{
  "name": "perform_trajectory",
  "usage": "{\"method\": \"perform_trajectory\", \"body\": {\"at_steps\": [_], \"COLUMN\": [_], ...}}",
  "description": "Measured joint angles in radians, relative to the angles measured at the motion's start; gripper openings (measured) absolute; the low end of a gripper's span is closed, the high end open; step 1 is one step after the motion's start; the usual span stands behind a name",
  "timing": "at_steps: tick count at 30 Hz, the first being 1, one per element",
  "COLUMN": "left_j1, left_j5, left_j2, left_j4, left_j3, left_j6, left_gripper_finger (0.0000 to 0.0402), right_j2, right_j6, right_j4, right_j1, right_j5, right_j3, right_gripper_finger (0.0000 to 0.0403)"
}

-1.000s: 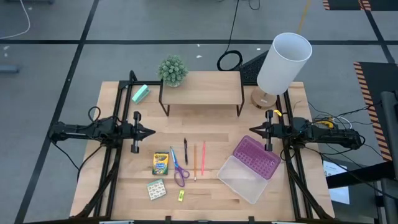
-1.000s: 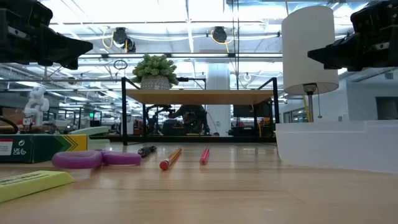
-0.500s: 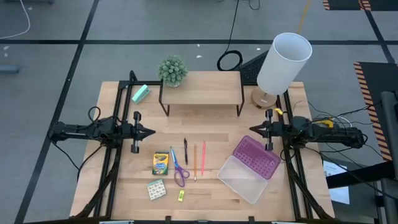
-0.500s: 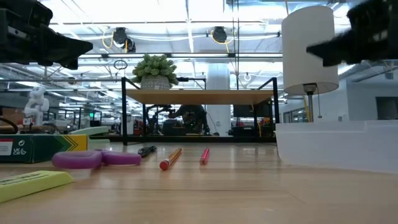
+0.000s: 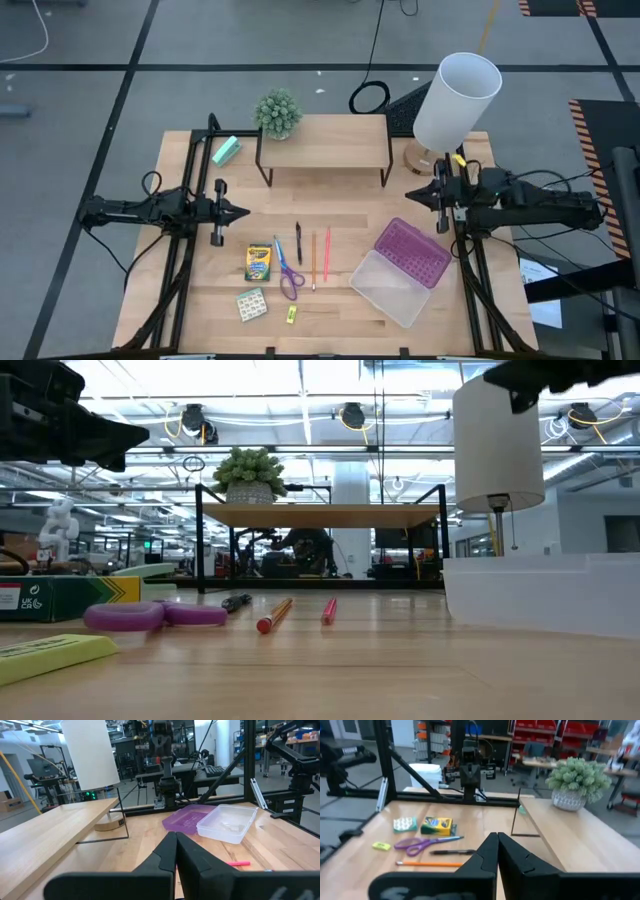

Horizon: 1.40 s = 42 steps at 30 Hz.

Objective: Pack school essentials
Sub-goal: Put the black pen into the purple supply box

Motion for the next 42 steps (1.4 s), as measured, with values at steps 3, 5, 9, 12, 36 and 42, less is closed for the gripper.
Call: {"method": "perform_trajectory", "body": {"at_steps": [3,5,9,12,36,42], "left_j1": [0.000,0.000,0.000,0.000,0.000,-0.006], "left_j5": [0.000,0.000,0.000,0.000,-0.013,-0.114], "left_j2": [0.000,0.000,0.000,0.000,0.000,0.013], "left_j4": [0.000,0.000,0.000,0.000,0.005,0.081], "left_j3": [0.000,0.000,0.000,0.000,0.000,0.000], "left_j6": [0.000,0.000,0.000,0.000,-0.284,-0.374], "left_gripper_finger": [0.0008,0.0008,0.0008,0.0008,0.0008,0.0008], "right_j2": [0.066,0.107,0.187,0.249,0.378,0.379], "right_j6": [0.065,0.104,0.173,0.223,0.252,0.226], "right_j4": [-0.067,-0.083,-0.120,-0.169,-0.180,-0.150], "right_j1": [0.000,0.000,0.000,0.000,0.000,0.000], "right_j5": [0.001,0.002,0.003,0.002,-0.003,-0.003], "right_j3": [0.084,0.129,0.200,0.244,0.243,0.206], "right_gripper_finger": [0.0000,0.0000,0.0000,0.0000,0.0000,0.0000]}}
